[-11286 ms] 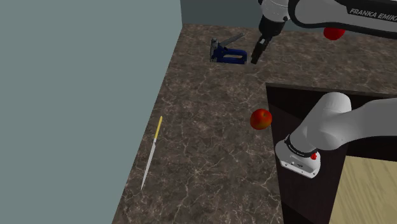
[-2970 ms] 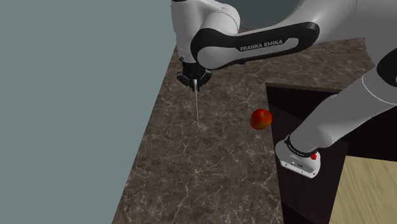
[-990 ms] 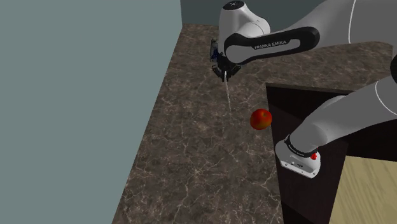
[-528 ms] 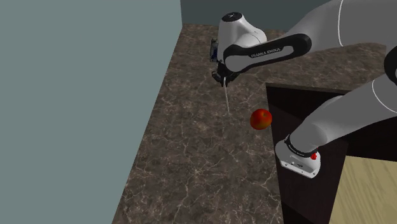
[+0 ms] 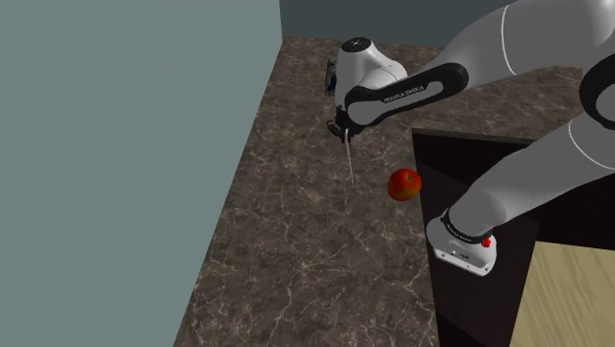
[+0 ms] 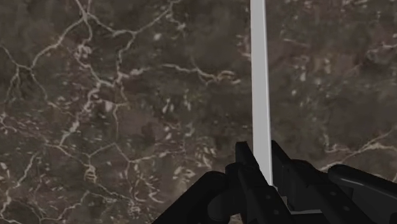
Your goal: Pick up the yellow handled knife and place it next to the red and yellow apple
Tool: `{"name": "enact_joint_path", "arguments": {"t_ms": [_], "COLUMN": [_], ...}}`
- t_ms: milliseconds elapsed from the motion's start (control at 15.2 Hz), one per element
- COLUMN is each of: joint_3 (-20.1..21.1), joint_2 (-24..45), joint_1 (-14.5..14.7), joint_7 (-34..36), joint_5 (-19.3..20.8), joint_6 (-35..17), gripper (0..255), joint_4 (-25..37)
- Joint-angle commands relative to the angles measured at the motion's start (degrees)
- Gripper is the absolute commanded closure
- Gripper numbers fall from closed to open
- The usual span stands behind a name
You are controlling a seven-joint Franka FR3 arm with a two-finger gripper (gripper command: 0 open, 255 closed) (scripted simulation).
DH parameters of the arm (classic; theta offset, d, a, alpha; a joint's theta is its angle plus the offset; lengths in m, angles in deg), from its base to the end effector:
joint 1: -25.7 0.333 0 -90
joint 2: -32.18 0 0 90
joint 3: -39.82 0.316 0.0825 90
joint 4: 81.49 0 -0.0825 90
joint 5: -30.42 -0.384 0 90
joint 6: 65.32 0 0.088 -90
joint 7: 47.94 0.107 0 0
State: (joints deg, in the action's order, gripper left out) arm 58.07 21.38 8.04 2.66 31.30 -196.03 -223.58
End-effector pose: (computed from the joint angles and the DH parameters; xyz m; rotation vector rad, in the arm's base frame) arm 0.4519 0.0032 0.3554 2.7847 -1.2916 0.0190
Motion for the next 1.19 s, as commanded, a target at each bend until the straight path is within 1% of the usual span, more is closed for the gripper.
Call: {"name": "enact_joint_path", "arguments": {"t_ms": [0,132,594,660,990,1122], "joint_3": [0.11,0.21,0.21,0.21,0.21,0.01], "joint_2": [1.28,2.15,2.15,2.15,2.15,-0.51], "joint_1": [-0.18,-0.26,-0.26,-0.26,-0.26,0.07], "joint_7": [0.39,0.74,0.74,0.74,0.74,-0.11], "joint_5": [0.54,0.92,0.92,0.92,0.92,-0.23], "joint_6": [-1.97,-3.24,-3.24,-3.24,-3.24,1.0], "gripper": [255,255,255,0,0,0], "joint_4": [-0.71,-1.17,-1.17,-1.16,-1.16,0.55]}}
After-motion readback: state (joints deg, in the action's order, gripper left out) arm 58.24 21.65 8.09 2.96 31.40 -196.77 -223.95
